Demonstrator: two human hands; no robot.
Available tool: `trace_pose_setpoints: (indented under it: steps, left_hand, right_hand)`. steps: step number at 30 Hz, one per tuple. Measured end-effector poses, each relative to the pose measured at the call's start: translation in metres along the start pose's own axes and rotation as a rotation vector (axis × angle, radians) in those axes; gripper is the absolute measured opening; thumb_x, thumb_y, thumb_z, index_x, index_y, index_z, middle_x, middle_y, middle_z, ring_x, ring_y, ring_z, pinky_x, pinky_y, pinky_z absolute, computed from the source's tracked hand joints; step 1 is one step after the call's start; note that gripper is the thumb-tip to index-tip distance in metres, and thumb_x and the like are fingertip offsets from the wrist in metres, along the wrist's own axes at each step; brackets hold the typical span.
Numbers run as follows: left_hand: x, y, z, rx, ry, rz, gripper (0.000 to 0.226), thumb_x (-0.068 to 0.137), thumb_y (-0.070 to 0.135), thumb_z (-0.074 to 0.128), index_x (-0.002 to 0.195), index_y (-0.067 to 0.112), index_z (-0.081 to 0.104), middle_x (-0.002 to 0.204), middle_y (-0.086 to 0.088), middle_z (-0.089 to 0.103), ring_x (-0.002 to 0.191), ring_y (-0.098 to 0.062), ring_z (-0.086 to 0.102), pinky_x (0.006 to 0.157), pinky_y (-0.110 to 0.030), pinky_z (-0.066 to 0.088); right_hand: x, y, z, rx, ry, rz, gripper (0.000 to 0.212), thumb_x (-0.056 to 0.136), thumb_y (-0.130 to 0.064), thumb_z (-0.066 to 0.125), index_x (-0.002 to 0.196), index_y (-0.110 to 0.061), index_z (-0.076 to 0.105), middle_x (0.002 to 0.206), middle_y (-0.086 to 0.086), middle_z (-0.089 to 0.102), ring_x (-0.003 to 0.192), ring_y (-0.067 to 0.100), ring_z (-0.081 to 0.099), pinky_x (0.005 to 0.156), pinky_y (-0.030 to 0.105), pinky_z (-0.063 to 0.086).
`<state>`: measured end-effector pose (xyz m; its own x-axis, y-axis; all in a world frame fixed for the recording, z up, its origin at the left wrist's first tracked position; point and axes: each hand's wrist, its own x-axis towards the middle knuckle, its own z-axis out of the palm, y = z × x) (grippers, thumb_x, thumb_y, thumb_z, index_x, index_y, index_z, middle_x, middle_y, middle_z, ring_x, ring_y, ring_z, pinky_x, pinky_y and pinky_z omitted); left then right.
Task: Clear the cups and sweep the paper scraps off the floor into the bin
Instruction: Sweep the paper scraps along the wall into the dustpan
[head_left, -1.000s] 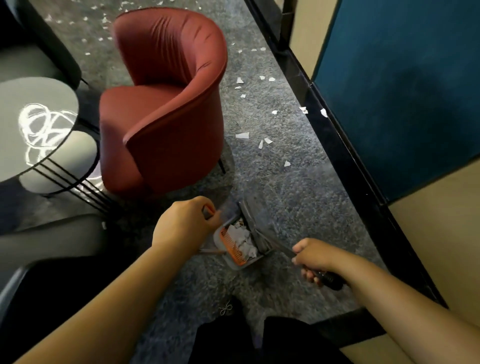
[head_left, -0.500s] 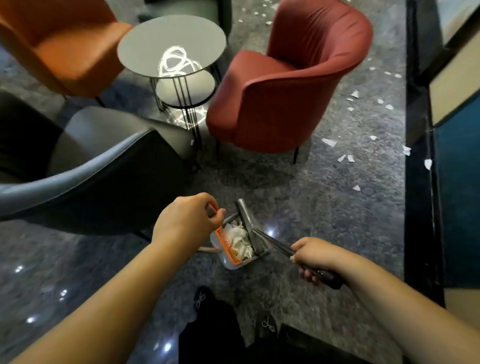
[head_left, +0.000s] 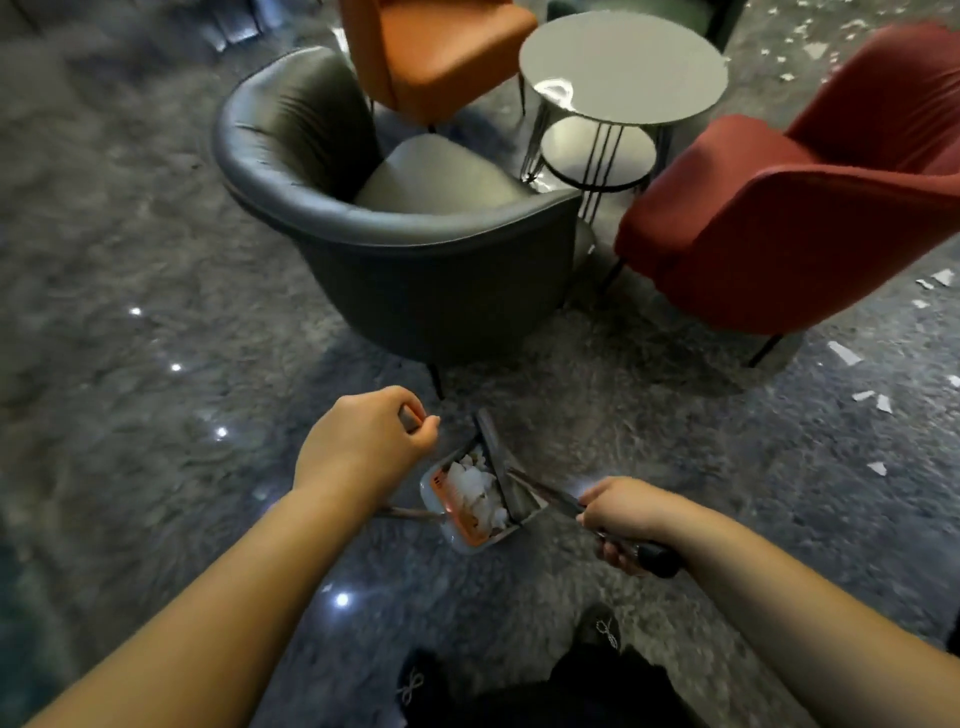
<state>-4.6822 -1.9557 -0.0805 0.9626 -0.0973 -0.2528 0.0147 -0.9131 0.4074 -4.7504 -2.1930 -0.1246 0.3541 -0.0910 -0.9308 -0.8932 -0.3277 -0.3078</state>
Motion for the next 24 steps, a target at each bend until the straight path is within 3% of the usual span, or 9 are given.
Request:
trace_pose_setpoints:
  steps: [4, 9, 14, 16, 19, 24]
  left_hand:
    - [-0.027, -0.099, -0.032, -0.045, 0.075, -0.145, 0.014, 0.088, 0.048, 0.064, 0.084, 0.034, 0.063, 0.073, 0.016, 0.057, 0.074, -0.01, 0.057, 0.06, -0.027, 0.043]
    - [-0.053, -0.194, -0.071, -0.082, 0.18, -0.293, 0.015, 0.086, 0.047, 0.066, 0.085, 0.032, 0.066, 0.066, 0.019, 0.05, 0.07, -0.01, 0.052, 0.06, -0.025, 0.039]
    - [-0.067, -0.264, -0.104, -0.101, 0.295, -0.413, 0.015, 0.084, 0.048, 0.067, 0.082, 0.033, 0.066, 0.068, 0.016, 0.056, 0.074, -0.016, 0.06, 0.061, -0.025, 0.04]
    - [-0.067, -0.288, -0.118, -0.12, 0.358, -0.458, 0.014, 0.084, 0.045, 0.069, 0.084, 0.031, 0.068, 0.068, 0.013, 0.057, 0.071, -0.016, 0.058, 0.058, -0.025, 0.038]
    - [-0.053, -0.327, -0.141, -0.139, 0.45, -0.542, 0.013, 0.085, 0.043, 0.069, 0.086, 0.029, 0.07, 0.066, 0.013, 0.053, 0.066, -0.014, 0.049, 0.056, -0.025, 0.034]
    - [-0.009, -0.383, -0.175, -0.175, 0.53, -0.617, 0.013, 0.086, 0.043, 0.067, 0.08, 0.032, 0.065, 0.069, 0.01, 0.06, 0.066, -0.016, 0.054, 0.058, -0.026, 0.039]
  right_hand:
    - [0.005, -0.038, 0.088, -0.066, -0.042, -0.051, 0.023, 0.097, -0.006, 0.042, 0.119, -0.011, 0.047, 0.071, 0.008, 0.045, 0.045, 0.014, 0.044, 0.041, 0.017, 0.032]
    - [0.007, -0.089, 0.179, -0.206, -0.098, -0.114, 0.015, 0.096, -0.007, 0.045, 0.092, -0.021, 0.051, 0.066, 0.009, 0.045, 0.049, 0.017, 0.043, 0.045, 0.02, 0.03]
    - [0.001, -0.147, 0.246, -0.438, -0.166, -0.245, 0.021, 0.095, -0.008, 0.047, 0.115, -0.008, 0.053, 0.063, 0.01, 0.049, 0.048, 0.019, 0.045, 0.044, 0.023, 0.034]
    - [-0.001, -0.175, 0.27, -0.529, -0.194, -0.314, 0.021, 0.095, -0.008, 0.048, 0.113, -0.002, 0.056, 0.057, 0.009, 0.049, 0.046, 0.019, 0.045, 0.043, 0.025, 0.036]
    - [0.007, -0.222, 0.304, -0.55, -0.217, -0.344, 0.02, 0.095, -0.008, 0.047, 0.114, -0.011, 0.054, 0.057, 0.007, 0.048, 0.044, 0.016, 0.044, 0.041, 0.022, 0.034]
    - [0.032, -0.303, 0.341, -0.624, -0.268, -0.398, 0.025, 0.095, -0.008, 0.046, 0.118, -0.005, 0.055, 0.057, 0.008, 0.048, 0.043, 0.015, 0.044, 0.041, 0.022, 0.035]
